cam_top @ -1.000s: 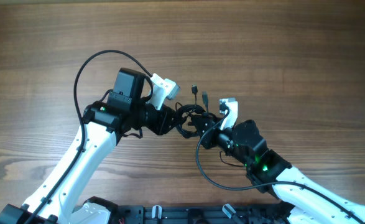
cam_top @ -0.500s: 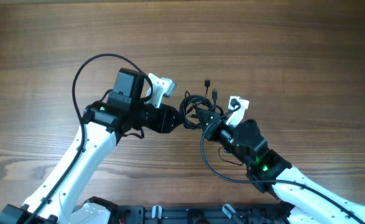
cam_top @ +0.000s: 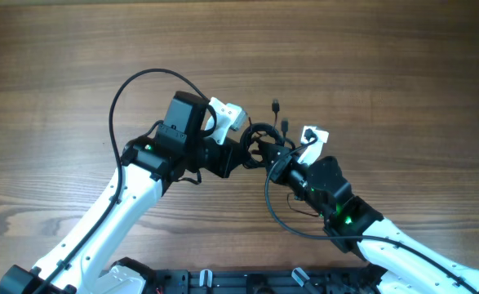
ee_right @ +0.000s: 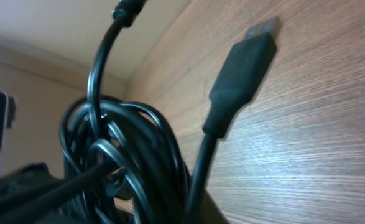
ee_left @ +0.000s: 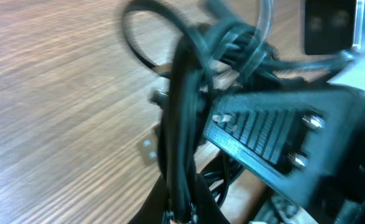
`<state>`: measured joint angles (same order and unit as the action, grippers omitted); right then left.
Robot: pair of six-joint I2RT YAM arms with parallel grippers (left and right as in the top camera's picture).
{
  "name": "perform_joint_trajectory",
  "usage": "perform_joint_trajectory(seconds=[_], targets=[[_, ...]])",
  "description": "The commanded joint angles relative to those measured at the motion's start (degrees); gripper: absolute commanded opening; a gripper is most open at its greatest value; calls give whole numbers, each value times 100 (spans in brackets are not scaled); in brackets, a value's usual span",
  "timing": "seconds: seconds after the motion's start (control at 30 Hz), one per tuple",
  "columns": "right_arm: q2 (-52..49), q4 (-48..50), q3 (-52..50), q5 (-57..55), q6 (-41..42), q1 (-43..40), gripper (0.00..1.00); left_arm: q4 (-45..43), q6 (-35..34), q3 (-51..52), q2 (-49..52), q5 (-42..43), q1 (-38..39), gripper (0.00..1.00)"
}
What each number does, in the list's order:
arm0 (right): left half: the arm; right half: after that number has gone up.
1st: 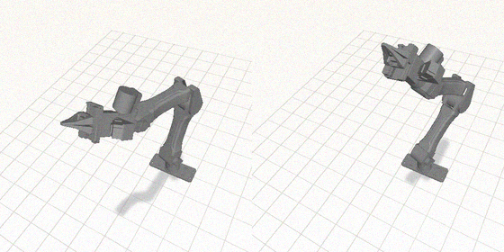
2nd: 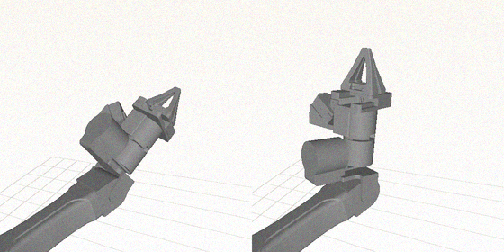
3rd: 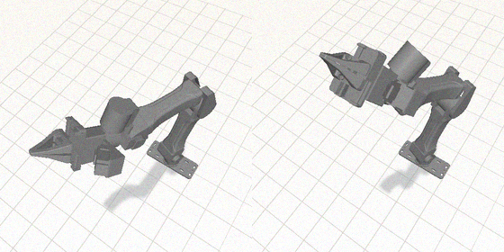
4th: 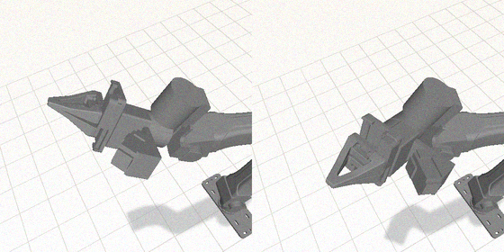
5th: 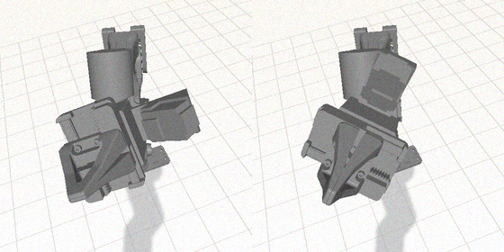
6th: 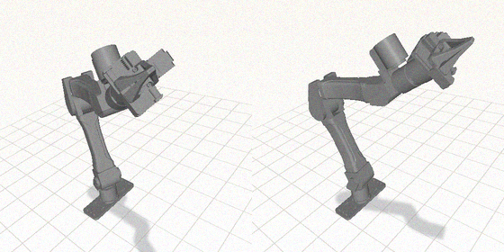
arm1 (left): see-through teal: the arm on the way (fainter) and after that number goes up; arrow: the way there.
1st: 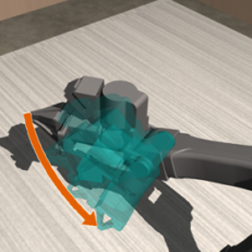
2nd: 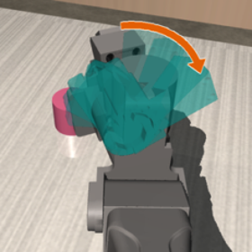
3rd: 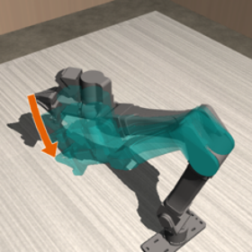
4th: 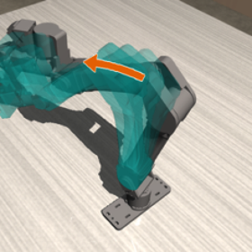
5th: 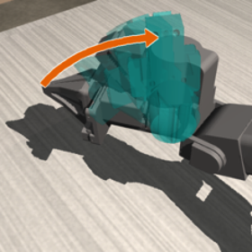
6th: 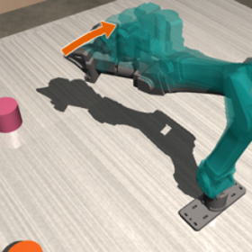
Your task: Untangle cables
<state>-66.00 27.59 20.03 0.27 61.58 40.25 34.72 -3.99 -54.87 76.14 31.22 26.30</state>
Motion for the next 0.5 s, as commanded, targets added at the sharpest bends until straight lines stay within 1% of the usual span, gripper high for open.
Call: perform_joint_trajectory(seconds=[0.0, 0.03, 0.13, 0.2, 0.3, 0.37, 0.4, 0.43, 0.47], targets=[[59, -155, 22, 101, -208, 37, 33, 83, 48, -52, -39, -1259, -164, 4], [59, -243, 22, 101, -214, 37, 36, 83, 48, -52, -39, -1423, -225, 4], [61, -485, 22, 116, -330, 37, 38, 83, 48, -52, -39, -1908, -459, 4], [66, -496, 22, 302, -323, 37, 41, 83, 48, -52, -39, -2041, -616, 4], [76, -284, 22, 662, -297, 37, 44, 92, 48, -52, -39, -2037, -721, 4], [74, -136, 22, 817, -28, 39, 44, 83, 50, -52, -39, -1923, -708, 4], [74, -55, 22, 872, 205, 39, 43, 76, 52, -52, -39, -1766, -702, 4], [72, 28, 22, 881, 409, 39, 39, 63, 52, -52, -39, -1558, -693, 4], [59, 162, 22, 874, 579, 39, 37, 59, 52, -52, -39, -1366, -680, 4]])
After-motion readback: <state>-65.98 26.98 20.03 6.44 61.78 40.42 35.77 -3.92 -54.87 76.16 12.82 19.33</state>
